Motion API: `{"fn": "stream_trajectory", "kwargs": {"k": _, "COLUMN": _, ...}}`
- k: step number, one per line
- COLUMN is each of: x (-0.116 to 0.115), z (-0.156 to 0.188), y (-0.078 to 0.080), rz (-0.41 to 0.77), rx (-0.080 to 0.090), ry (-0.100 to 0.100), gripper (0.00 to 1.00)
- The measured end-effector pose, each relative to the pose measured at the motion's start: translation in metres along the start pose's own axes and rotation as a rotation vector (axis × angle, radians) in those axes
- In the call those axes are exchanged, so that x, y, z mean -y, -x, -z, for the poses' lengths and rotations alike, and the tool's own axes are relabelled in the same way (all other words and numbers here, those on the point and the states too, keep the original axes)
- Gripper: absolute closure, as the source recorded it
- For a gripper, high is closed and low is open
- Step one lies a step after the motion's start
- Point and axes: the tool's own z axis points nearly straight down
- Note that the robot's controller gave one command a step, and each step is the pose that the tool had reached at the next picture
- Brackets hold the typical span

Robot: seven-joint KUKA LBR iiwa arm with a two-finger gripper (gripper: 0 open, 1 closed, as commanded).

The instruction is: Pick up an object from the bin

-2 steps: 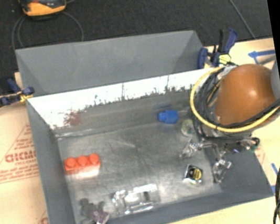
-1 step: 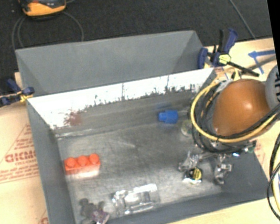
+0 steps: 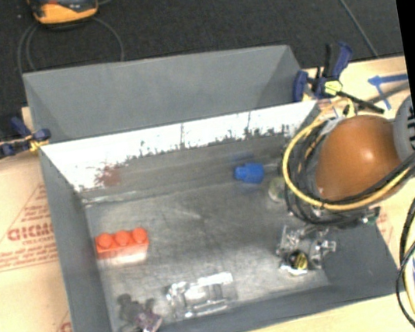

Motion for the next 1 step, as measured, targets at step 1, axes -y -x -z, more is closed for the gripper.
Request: {"fn": "stream_trajectory", "kwargs": {"k": 1, "x": 0.0142, "z": 0.1535, "y": -0.0083, "rz": 0.158, "rx": -0.005, "ry": 0.001, "gripper": 1.0}}
